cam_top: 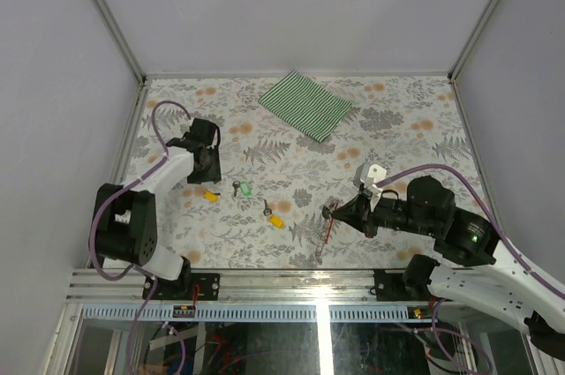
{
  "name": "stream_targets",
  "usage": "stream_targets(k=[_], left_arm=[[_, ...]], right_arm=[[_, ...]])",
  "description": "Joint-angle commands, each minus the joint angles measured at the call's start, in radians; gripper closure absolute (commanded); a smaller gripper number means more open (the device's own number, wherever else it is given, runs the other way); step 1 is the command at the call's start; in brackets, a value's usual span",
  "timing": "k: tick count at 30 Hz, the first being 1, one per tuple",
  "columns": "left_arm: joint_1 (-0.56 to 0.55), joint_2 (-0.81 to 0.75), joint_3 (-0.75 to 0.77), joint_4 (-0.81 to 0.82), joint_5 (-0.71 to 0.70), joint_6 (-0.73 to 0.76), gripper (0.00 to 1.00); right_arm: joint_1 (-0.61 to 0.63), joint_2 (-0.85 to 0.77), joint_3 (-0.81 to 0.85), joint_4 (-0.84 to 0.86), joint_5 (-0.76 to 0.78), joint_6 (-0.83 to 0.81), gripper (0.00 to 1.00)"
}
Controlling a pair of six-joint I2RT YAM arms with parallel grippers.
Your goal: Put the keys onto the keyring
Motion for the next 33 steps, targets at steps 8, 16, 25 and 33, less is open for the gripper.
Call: stream_targets(k=[8, 16, 25, 33], left_arm=[[0.006, 0.162, 0.096, -0.141, -0.064, 0.102, 0.59], [0.024, 0.190, 0.102, -0.144, -0.084, 0.127, 0.66], [0.032, 0.225, 0.120, -0.124, -0.039, 0.145, 0.72], [0.033, 0.252, 0.125, -0.122, -0.019, 0.149, 0.75]], right_arm=[[0.005, -0.010, -0.003, 0.084, -0.038, 0.025, 1.00], [0.005, -0.002, -0.012, 0.096, -0.047, 0.030, 1.00], [0.006, 0.007, -0.016, 0.106, -0.056, 0.044, 1.00], [0.006, 0.008, -0.016, 0.106, -0.054, 0.044, 1.00]])
